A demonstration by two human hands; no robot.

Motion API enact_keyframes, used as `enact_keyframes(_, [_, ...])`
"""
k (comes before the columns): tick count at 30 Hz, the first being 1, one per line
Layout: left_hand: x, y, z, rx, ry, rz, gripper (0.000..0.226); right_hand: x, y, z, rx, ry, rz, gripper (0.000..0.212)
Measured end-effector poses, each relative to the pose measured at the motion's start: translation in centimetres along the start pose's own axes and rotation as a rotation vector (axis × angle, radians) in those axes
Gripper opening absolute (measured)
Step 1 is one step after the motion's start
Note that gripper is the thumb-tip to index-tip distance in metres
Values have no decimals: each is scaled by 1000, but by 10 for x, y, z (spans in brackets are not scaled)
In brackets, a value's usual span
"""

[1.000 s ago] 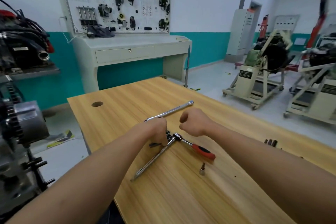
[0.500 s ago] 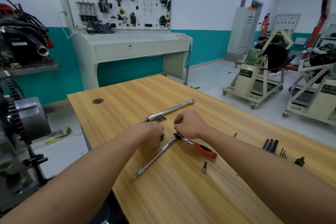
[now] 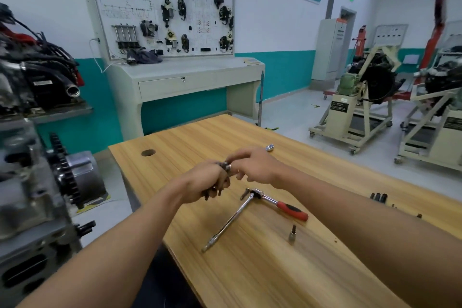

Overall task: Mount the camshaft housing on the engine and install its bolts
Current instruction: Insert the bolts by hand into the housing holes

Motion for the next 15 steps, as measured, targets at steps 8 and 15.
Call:
enact_keyframes(8, [-136,70,-70,-82,119,172,29,6,-147,-9,211,-21,-372,36])
enact_keyframes(15, [-284,70,-119,-155,304,259,21,12,-280,48,408,-42,-618,5])
Point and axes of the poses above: each hand's wrist, its own x-axis towards the middle knuckle, its own z-axis out of the palm, y = z × x, the point moved 3 cm from there along x, towards the middle knuckle, and after that the axes turned 15 degrees about -z, right-handed, at the moved point
